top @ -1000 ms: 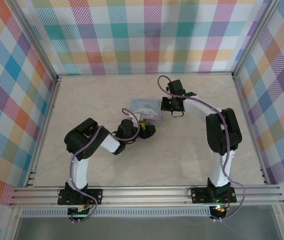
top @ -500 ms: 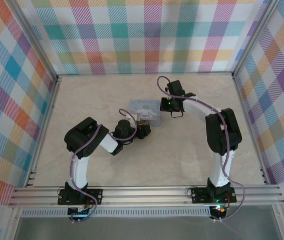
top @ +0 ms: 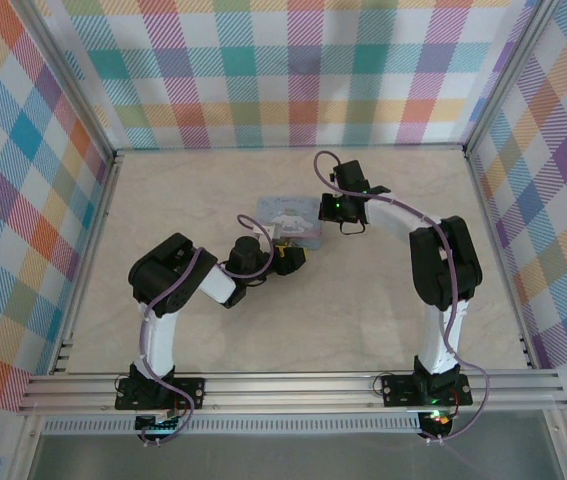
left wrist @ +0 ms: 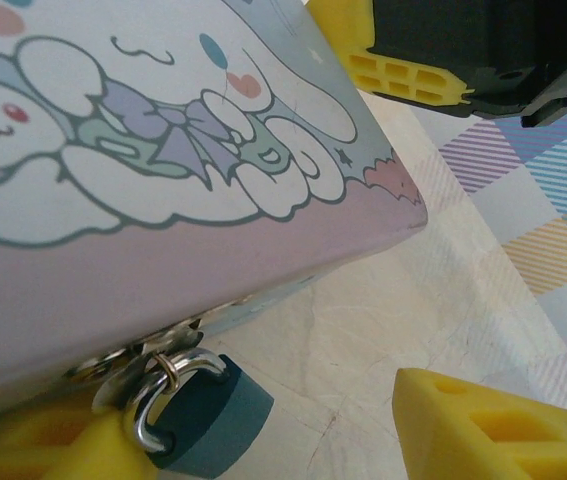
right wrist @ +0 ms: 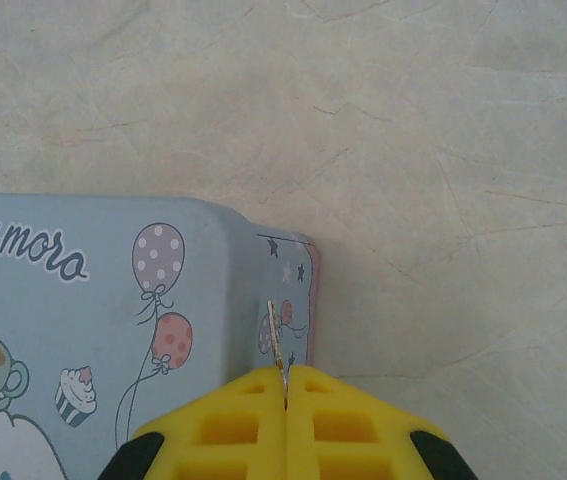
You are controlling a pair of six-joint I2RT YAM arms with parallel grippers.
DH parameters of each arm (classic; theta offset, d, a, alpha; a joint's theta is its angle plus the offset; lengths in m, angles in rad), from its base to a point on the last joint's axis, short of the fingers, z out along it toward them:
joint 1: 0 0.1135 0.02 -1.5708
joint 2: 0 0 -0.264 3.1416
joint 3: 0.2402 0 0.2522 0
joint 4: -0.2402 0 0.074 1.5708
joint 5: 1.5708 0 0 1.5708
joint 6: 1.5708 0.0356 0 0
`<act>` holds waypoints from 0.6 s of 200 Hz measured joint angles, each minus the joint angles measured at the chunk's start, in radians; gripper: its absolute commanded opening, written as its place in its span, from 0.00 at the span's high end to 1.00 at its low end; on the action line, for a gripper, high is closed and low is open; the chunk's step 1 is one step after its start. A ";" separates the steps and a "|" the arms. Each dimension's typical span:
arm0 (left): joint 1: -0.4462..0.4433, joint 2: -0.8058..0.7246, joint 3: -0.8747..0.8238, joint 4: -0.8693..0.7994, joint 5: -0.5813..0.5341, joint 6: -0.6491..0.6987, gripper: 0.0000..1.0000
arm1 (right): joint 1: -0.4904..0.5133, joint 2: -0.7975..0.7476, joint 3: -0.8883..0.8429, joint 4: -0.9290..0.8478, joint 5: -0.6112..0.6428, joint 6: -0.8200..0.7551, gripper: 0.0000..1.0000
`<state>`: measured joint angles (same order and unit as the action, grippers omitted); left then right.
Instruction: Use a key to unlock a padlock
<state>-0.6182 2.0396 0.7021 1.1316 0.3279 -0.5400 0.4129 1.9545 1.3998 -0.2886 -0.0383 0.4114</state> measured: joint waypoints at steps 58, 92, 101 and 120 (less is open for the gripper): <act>0.010 0.009 -0.003 -0.005 -0.016 -0.020 0.59 | 0.000 0.001 -0.004 0.004 -0.002 0.000 1.00; 0.024 -0.011 -0.024 -0.037 -0.022 -0.015 0.76 | 0.009 0.001 -0.004 0.003 -0.022 0.000 1.00; 0.027 -0.014 -0.026 -0.056 -0.023 -0.009 0.76 | 0.011 0.001 -0.004 0.003 -0.027 0.000 1.00; 0.033 -0.021 -0.026 -0.074 -0.022 -0.007 0.74 | 0.013 0.001 -0.004 0.003 -0.028 0.000 1.00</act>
<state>-0.5850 2.0182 0.6762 1.0573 0.3061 -0.5468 0.4263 1.9556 1.3956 -0.2852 -0.0662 0.4114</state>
